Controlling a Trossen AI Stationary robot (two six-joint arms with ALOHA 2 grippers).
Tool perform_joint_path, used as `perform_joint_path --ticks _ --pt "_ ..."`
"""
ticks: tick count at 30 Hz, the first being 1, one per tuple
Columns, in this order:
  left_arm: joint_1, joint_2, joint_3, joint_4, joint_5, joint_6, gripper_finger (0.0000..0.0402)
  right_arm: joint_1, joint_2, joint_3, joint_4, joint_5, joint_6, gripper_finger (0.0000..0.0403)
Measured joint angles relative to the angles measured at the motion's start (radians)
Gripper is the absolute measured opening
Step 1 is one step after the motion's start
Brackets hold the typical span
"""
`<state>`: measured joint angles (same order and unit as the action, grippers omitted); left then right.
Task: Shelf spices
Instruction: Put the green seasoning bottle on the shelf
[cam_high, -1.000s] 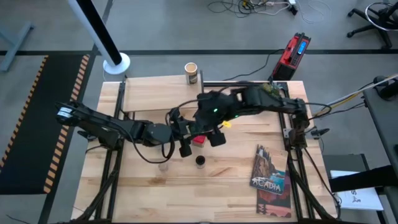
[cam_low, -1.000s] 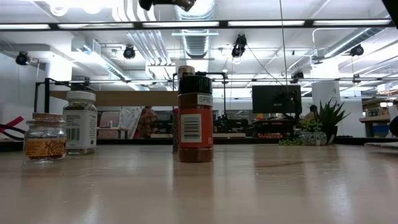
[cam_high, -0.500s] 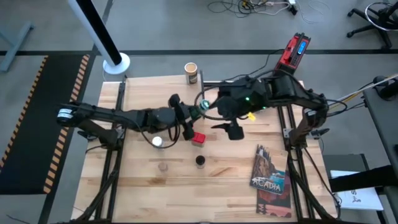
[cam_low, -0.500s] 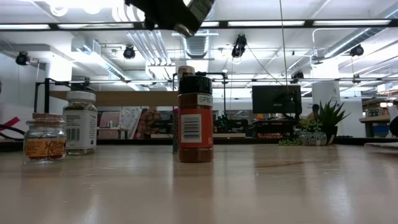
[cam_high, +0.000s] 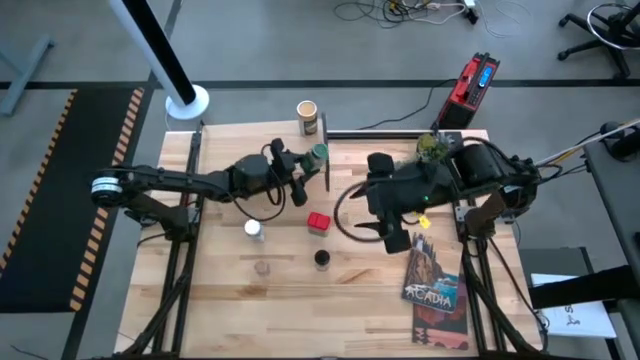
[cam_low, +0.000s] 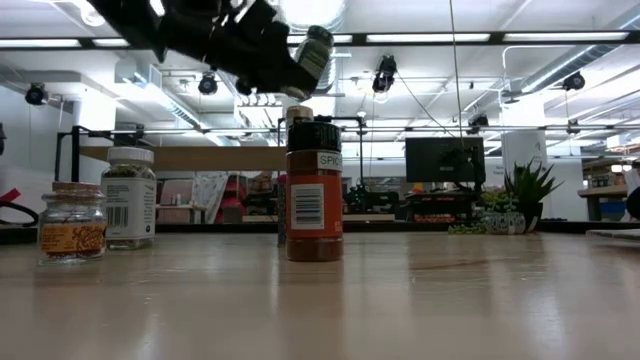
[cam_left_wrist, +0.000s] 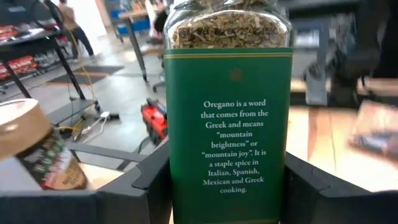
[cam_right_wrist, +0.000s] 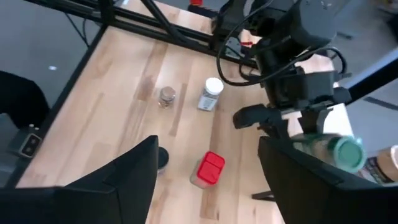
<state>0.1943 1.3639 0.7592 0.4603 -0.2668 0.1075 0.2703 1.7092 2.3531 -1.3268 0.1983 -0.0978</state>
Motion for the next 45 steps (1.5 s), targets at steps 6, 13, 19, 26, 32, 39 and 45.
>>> perform_joint_path --ticks 6,13,19,26,32,39,45 --pt "0.066 -0.001 -0.078 0.111 0.011 -0.116 0.0186 0.063 0.000 -0.005 -0.008 0.114 0.036 0.0235" --pt "0.070 -0.001 -0.104 0.113 -0.072 -0.187 0.0186 0.073 0.000 -0.006 -0.008 0.128 0.052 0.0223" --pt "0.073 -0.001 -0.120 0.068 -0.118 -0.239 0.0186 0.073 0.000 -0.006 -0.008 0.134 0.054 0.0221" --pt "0.077 0.000 -0.134 0.053 -0.185 -0.259 0.0186 0.073 0.000 -0.010 -0.007 0.144 0.064 0.0226" --pt "0.076 0.000 -0.143 0.056 -0.246 -0.254 0.0186 0.073 0.001 -0.048 -0.007 0.143 0.080 0.0217" --pt "0.076 0.000 -0.174 0.084 -0.293 -0.276 0.0186 0.072 0.002 -0.119 0.018 0.144 0.069 0.0220" --pt "0.075 0.000 -0.217 0.126 -0.297 -0.288 0.0186 0.072 0.000 -0.130 0.033 0.144 0.048 0.0227"
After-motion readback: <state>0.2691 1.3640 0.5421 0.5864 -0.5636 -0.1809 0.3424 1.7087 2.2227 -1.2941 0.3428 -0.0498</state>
